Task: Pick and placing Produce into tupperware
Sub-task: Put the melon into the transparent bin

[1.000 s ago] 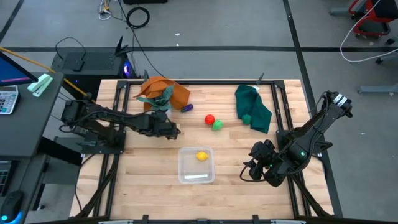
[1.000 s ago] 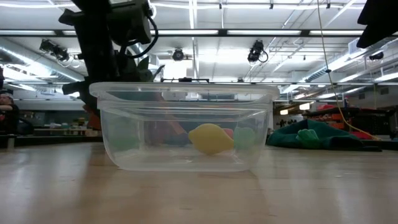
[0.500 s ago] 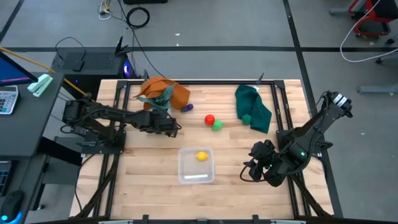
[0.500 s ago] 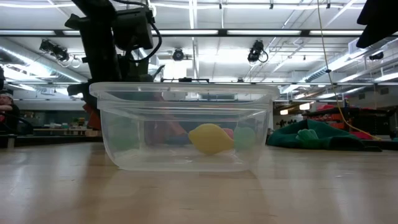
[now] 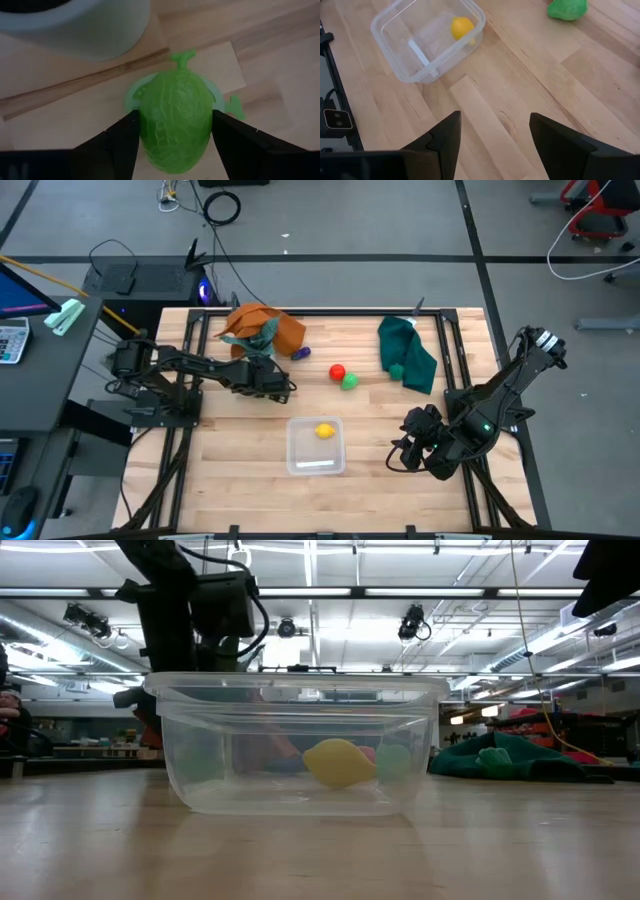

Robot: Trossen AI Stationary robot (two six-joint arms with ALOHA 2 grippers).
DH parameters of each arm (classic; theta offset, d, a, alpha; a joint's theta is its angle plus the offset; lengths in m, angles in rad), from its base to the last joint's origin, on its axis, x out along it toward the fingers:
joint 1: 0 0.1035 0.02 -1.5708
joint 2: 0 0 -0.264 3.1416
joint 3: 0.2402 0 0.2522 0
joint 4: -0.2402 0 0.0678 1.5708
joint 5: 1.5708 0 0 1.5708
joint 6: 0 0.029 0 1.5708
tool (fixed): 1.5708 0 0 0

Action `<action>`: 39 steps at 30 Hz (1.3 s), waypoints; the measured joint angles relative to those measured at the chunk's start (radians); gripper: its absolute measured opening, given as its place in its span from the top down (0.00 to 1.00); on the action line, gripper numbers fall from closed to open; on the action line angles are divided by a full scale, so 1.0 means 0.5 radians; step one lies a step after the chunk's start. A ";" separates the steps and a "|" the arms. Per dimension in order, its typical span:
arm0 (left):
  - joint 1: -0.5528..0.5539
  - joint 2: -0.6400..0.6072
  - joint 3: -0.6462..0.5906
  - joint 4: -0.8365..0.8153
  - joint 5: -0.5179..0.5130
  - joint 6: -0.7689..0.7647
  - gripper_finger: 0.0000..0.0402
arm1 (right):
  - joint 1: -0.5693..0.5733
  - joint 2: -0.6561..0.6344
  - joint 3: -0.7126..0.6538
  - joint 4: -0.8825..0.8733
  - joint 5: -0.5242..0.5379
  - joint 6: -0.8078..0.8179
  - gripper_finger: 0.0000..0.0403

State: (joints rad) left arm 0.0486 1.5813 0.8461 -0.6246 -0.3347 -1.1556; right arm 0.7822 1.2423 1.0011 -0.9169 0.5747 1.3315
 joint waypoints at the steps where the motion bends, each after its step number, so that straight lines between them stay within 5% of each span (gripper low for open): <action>1: 0.000 0.005 0.002 0.007 0.002 0.000 0.42 | 0.000 0.000 0.000 0.002 -0.001 0.000 0.51; 13: 0.007 -0.007 0.005 0.010 0.040 -0.009 0.43 | -0.001 -0.001 -0.001 0.013 0.002 0.001 0.51; 27: -0.036 -0.010 0.280 0.011 -0.014 0.152 0.44 | -0.001 -0.001 -0.001 0.019 0.002 0.003 0.51; 39: -0.192 -0.012 0.545 -0.021 0.224 0.185 0.44 | -0.001 -0.001 -0.001 0.019 0.001 0.002 0.51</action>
State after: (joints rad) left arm -0.0474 1.5753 1.1184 -0.6351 -0.2229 -1.0630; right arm 0.7818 1.2419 1.0008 -0.9073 0.5751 1.3325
